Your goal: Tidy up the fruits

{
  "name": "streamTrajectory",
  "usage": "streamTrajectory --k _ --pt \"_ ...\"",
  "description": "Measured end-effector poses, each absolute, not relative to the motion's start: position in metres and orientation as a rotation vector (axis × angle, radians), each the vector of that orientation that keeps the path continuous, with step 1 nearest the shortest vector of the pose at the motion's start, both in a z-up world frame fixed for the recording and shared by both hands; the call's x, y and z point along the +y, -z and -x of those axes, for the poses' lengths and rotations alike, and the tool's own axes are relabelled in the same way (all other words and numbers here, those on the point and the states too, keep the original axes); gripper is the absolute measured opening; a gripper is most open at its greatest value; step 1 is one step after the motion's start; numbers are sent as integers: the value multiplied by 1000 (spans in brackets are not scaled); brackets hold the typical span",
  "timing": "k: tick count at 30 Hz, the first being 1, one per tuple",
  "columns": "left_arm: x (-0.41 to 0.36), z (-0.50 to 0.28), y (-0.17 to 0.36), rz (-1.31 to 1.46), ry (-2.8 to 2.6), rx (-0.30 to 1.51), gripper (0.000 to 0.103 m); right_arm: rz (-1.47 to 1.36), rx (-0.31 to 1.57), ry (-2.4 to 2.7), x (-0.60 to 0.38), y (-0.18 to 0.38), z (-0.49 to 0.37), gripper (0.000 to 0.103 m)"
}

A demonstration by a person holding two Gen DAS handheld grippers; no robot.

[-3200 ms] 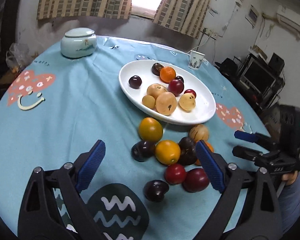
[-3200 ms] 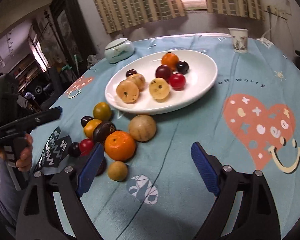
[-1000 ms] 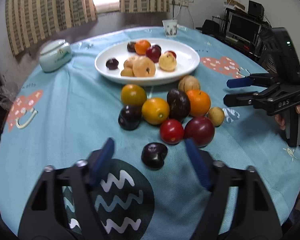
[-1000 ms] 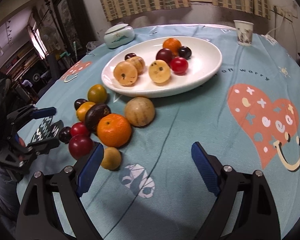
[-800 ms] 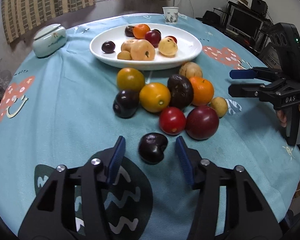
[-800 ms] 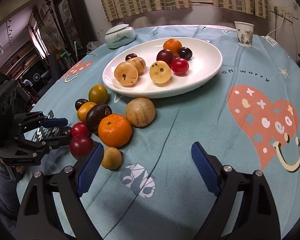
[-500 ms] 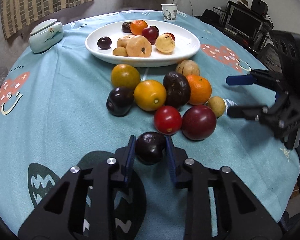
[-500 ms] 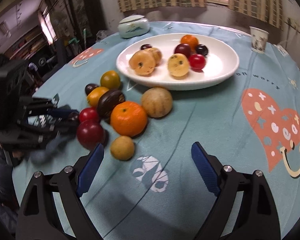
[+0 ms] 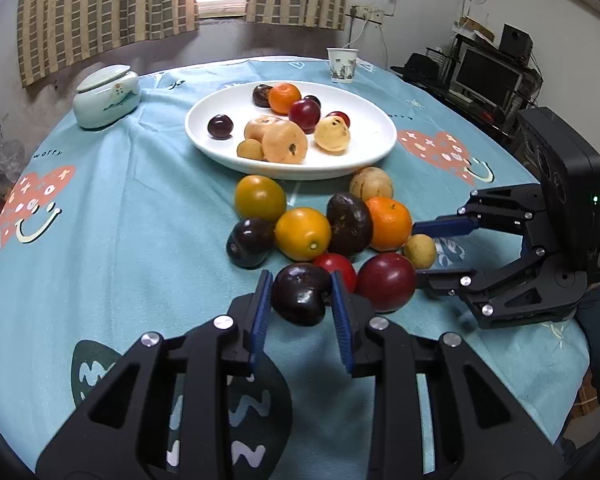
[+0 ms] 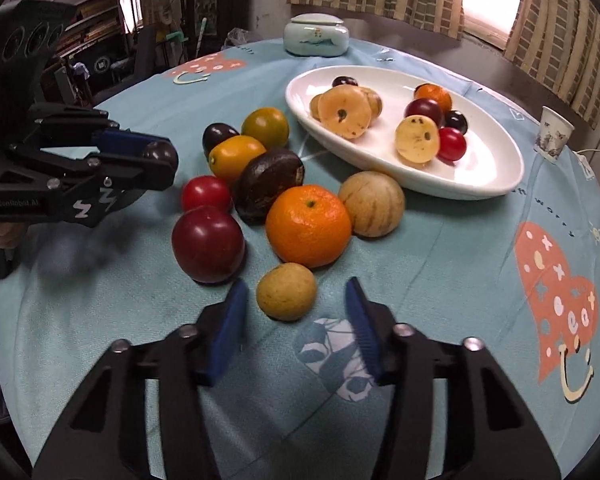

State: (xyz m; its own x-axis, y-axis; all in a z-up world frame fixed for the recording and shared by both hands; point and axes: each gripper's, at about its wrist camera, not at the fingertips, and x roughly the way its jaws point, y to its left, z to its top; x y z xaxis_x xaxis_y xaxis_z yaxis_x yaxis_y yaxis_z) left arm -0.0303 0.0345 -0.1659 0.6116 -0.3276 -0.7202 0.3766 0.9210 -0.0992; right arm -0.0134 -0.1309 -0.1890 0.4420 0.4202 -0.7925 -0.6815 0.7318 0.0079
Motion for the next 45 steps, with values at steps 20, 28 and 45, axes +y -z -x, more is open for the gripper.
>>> streamTrajectory --k 20,28,45 --pt "12 -15 88 -27 412 732 30 205 697 -622 -169 112 -23 28" --pt "-17 -118 95 -75 237 842 30 119 715 -476 -169 117 -115 28" --pt "11 -90 95 -13 142 718 79 -104 673 -429 -201 116 -105 83"
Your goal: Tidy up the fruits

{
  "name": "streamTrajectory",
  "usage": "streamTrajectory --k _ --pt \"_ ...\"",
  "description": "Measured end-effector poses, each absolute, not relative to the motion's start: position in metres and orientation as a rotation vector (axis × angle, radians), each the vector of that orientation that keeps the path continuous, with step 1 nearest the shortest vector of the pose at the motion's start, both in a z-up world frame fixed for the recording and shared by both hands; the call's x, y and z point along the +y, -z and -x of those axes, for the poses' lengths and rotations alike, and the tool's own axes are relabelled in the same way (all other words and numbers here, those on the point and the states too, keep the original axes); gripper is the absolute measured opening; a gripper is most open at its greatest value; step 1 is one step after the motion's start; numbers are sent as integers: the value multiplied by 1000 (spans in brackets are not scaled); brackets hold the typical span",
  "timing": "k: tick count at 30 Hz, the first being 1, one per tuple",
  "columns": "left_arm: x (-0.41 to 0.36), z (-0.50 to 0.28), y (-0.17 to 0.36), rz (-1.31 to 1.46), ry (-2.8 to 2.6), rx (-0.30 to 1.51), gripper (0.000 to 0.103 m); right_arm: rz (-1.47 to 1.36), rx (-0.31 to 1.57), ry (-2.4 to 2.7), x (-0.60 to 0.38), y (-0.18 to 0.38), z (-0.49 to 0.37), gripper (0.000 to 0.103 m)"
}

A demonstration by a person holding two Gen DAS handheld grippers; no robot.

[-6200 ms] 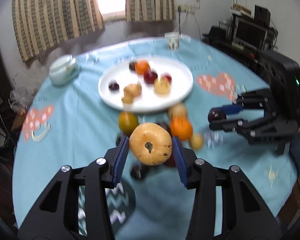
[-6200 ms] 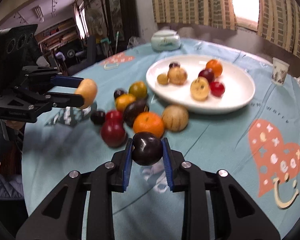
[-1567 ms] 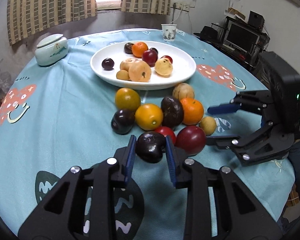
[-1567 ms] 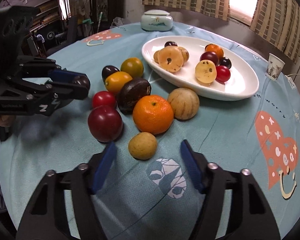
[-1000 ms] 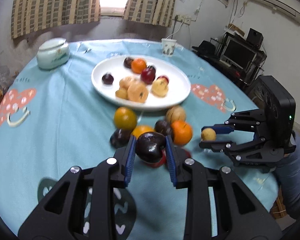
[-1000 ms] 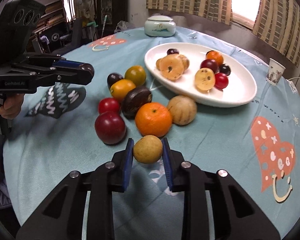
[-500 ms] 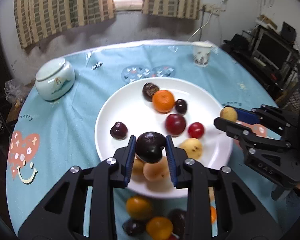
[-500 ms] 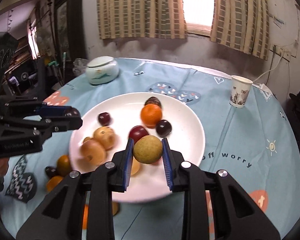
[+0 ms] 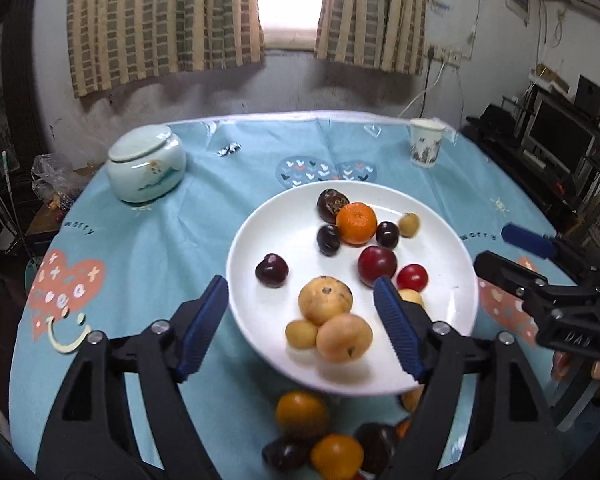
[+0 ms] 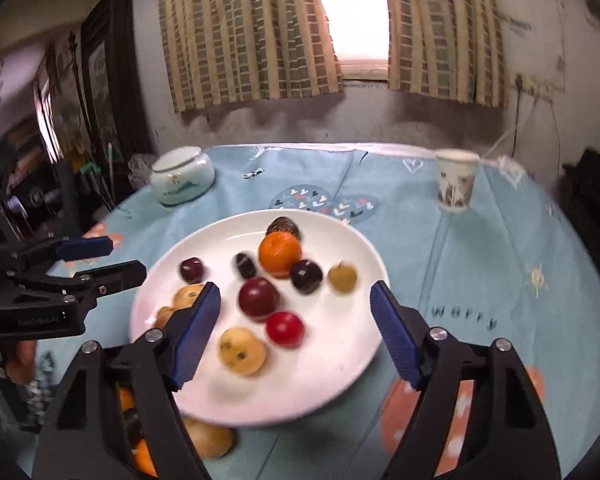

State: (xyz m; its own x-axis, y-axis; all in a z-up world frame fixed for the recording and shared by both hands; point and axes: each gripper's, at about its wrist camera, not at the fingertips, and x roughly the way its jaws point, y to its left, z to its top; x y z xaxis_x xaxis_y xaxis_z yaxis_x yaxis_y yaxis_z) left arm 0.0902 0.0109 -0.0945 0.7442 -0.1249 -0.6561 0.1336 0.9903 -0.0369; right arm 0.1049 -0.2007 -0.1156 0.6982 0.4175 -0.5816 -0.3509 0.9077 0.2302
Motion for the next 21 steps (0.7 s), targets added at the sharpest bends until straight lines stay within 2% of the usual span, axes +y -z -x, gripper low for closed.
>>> streamTrajectory --k 2,8,16,21 --pt "15 -60 89 -25 121 672 84 -198 690 -453 -213 118 -86 88" --pt "24 8 93 -26 95 576 92 -451 826 -514 -235 146 -39 89" --pt "32 6 129 5 107 618 93 -458 903 -511 -226 175 -19 89" --pt "46 2 139 69 89 629 98 -389 920 -476 -222 179 -20 89"
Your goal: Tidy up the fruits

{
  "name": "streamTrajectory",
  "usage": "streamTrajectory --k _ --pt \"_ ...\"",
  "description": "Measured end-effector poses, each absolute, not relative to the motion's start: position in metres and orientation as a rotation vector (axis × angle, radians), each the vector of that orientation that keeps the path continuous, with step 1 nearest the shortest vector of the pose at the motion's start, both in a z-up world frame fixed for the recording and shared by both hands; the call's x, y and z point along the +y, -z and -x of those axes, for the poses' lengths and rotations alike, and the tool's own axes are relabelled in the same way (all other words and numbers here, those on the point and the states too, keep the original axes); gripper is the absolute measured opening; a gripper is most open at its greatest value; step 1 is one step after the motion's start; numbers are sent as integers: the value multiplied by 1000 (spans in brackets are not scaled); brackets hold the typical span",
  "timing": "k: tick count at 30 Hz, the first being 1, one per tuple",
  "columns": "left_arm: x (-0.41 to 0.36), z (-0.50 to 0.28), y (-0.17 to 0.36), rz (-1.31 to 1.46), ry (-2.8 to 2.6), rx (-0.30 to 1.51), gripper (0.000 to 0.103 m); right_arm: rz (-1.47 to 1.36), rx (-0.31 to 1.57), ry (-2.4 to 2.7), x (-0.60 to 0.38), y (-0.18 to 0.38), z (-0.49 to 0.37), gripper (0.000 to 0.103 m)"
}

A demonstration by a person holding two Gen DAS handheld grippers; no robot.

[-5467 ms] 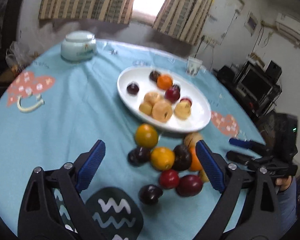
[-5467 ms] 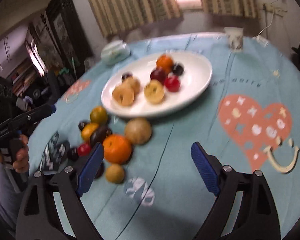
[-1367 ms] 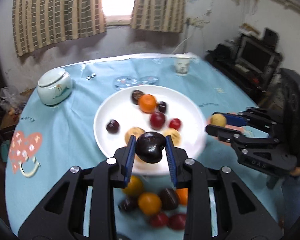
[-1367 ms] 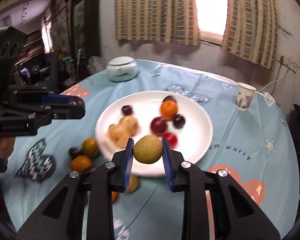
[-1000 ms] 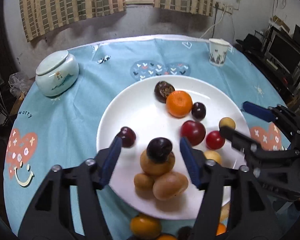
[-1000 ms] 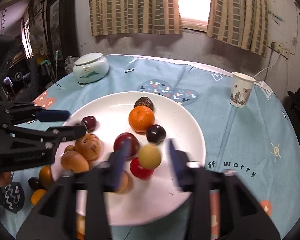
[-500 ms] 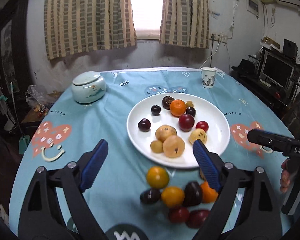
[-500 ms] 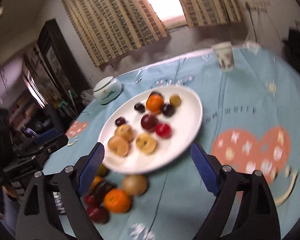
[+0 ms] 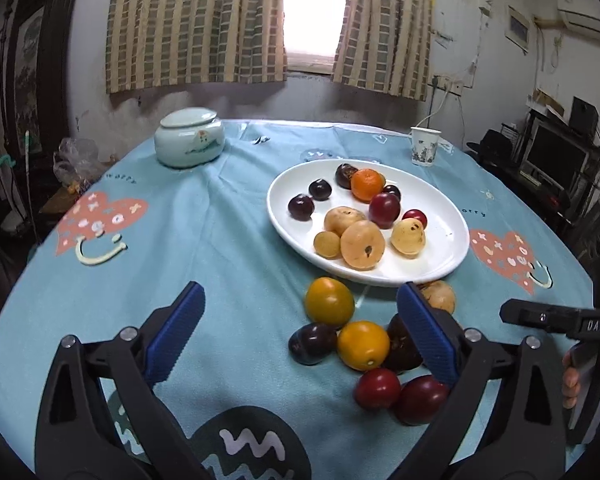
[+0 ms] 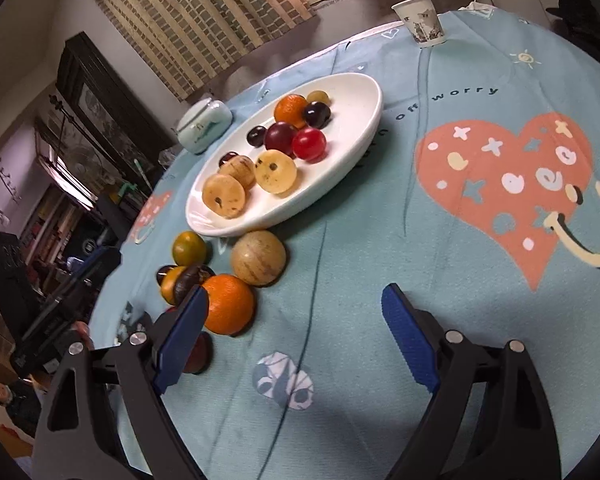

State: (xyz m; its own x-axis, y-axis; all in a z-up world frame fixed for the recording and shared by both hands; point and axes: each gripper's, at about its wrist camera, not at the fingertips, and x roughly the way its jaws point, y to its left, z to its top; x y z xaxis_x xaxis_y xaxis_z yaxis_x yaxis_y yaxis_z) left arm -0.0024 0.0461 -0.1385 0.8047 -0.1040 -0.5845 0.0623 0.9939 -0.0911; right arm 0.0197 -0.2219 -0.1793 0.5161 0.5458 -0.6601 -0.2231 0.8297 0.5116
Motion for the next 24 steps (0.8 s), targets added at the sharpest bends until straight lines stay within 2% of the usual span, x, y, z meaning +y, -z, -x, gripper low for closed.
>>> streamTrajectory --k 4,24 --pt "50 -2 144 108 89 677 98 -379 938 -480 -222 185 -18 90" --pt "25 9 143 -18 131 660 98 -362 940 -467 -224 186 -20 90"
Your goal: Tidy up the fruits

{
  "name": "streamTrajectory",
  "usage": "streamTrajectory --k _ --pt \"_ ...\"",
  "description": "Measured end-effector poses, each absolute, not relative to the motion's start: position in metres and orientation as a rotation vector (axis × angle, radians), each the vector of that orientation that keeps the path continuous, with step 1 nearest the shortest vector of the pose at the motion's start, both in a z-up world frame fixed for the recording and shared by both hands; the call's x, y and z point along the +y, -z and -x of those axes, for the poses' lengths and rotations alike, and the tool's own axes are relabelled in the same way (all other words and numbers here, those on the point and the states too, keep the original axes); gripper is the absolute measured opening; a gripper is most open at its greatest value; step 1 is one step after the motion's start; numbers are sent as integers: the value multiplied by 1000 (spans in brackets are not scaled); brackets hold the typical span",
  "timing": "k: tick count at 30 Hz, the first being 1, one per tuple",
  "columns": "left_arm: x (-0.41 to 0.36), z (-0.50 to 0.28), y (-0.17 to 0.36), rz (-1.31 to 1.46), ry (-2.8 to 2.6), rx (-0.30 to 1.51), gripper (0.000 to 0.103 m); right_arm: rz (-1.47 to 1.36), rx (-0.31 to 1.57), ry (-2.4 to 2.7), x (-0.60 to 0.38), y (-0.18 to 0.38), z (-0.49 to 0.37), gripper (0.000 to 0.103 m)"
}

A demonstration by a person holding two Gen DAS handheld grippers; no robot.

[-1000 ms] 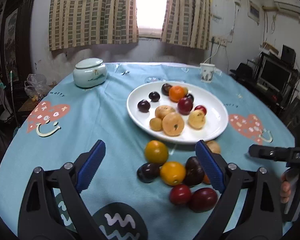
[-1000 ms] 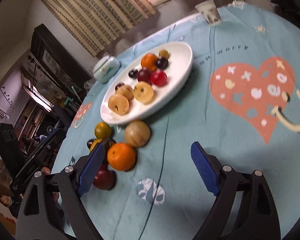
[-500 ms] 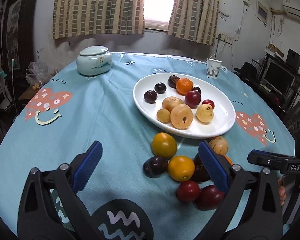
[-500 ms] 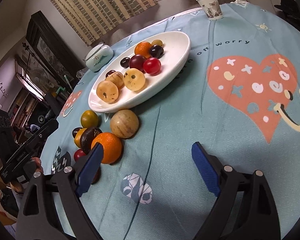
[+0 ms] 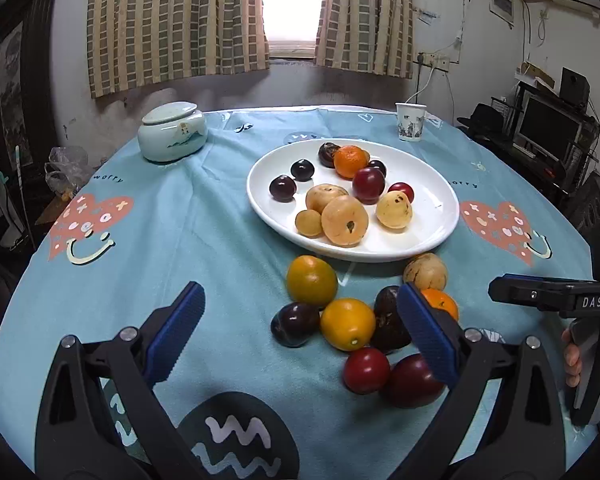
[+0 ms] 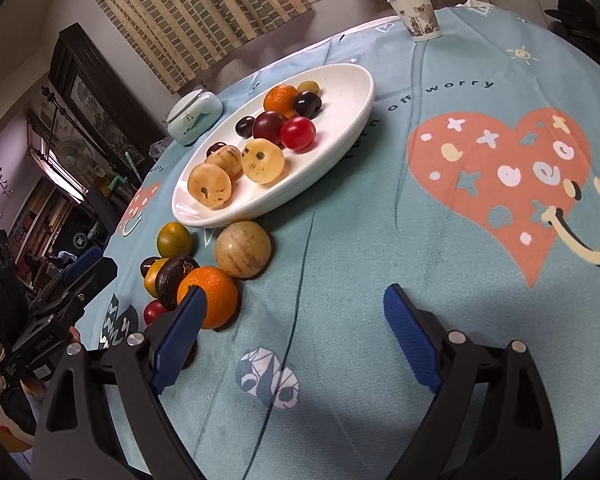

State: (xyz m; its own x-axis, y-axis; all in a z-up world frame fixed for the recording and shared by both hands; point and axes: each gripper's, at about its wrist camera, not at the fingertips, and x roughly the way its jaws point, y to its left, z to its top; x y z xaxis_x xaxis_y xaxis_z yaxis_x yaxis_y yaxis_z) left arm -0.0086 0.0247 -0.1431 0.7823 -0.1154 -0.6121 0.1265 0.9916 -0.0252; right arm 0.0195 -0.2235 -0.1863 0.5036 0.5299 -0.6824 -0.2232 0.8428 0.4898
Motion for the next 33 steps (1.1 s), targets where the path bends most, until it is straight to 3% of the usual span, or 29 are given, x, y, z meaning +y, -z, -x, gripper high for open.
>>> streamTrajectory --k 33 --pt "30 7 145 -9 112 668 98 -352 939 -466 -223 186 -18 91"
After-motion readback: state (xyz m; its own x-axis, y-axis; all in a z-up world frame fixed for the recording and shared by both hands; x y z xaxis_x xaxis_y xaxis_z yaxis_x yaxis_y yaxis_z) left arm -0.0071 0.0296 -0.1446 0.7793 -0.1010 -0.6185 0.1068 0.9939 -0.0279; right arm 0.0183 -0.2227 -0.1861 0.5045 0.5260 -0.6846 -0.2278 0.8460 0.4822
